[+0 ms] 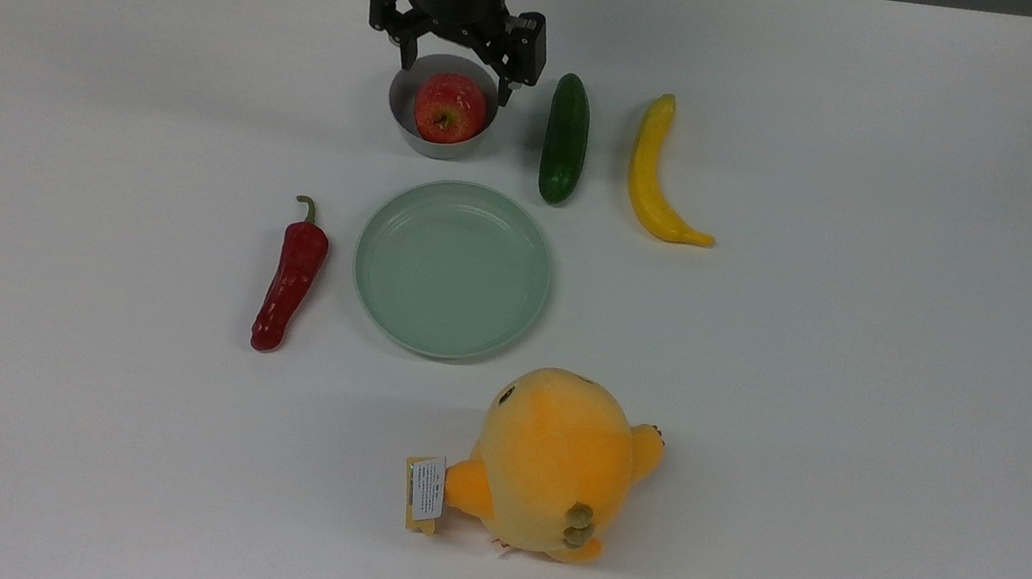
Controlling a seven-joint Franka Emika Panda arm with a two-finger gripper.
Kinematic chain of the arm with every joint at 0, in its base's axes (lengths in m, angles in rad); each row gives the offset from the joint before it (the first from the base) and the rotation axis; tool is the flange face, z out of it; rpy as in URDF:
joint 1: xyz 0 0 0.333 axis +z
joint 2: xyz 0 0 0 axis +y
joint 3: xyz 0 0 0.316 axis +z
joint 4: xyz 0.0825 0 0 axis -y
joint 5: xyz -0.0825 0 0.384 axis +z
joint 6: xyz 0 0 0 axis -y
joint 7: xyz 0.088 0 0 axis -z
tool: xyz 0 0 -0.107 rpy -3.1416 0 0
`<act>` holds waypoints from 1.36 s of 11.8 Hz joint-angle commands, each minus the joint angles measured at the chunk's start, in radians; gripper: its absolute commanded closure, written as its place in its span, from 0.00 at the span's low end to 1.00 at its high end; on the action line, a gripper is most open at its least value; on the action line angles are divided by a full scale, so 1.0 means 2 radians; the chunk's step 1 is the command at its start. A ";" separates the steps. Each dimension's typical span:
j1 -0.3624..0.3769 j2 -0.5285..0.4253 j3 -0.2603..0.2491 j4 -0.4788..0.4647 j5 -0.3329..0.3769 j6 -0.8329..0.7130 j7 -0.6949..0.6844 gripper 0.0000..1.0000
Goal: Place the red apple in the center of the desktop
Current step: 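Lower the open gripper down onto the red apple in the grey bowl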
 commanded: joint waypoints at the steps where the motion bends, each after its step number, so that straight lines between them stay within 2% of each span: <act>1: 0.007 -0.020 -0.009 -0.014 0.009 -0.011 -0.049 0.00; 5: 0.004 -0.035 -0.010 -0.047 0.009 -0.011 -0.112 0.00; 10: -0.002 -0.030 -0.011 -0.079 0.004 -0.011 -0.152 0.00; 13: -0.003 -0.018 -0.011 -0.097 -0.005 -0.005 -0.164 0.00; 16: -0.003 0.014 -0.011 -0.097 -0.028 -0.003 -0.164 0.00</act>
